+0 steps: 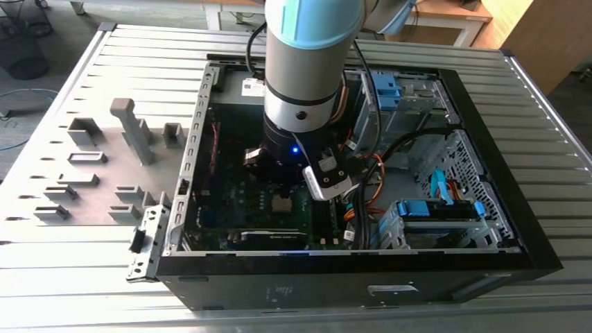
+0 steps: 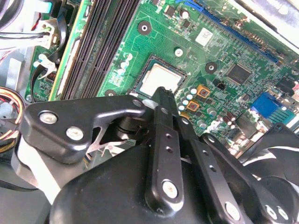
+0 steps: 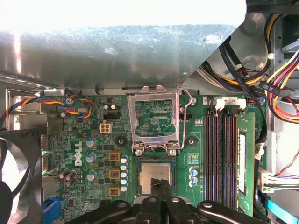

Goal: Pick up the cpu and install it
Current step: 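Place the cpu into insertion slot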

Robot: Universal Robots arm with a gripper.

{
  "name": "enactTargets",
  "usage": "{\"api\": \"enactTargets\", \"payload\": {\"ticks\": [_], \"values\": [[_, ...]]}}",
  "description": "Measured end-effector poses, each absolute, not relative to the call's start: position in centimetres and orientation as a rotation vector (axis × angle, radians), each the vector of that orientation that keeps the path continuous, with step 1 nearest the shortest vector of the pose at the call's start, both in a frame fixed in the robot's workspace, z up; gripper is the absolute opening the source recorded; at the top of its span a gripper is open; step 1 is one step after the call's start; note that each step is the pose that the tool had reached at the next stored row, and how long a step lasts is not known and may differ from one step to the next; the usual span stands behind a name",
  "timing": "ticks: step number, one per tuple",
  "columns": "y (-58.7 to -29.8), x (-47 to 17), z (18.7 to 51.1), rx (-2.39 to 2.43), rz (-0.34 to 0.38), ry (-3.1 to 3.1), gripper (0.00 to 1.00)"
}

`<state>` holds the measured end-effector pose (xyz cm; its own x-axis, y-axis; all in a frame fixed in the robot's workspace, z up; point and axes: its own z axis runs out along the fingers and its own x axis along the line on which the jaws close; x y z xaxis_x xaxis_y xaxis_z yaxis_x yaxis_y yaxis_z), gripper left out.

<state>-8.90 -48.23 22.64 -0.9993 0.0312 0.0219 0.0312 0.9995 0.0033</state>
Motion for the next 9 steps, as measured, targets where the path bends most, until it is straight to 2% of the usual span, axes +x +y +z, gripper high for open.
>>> {"api": "enactTargets", "payload": {"ticks": [9], "values": [[-48.23,-8.90,23.01,-0.085,-0.006,-3.119,0.11]]}}
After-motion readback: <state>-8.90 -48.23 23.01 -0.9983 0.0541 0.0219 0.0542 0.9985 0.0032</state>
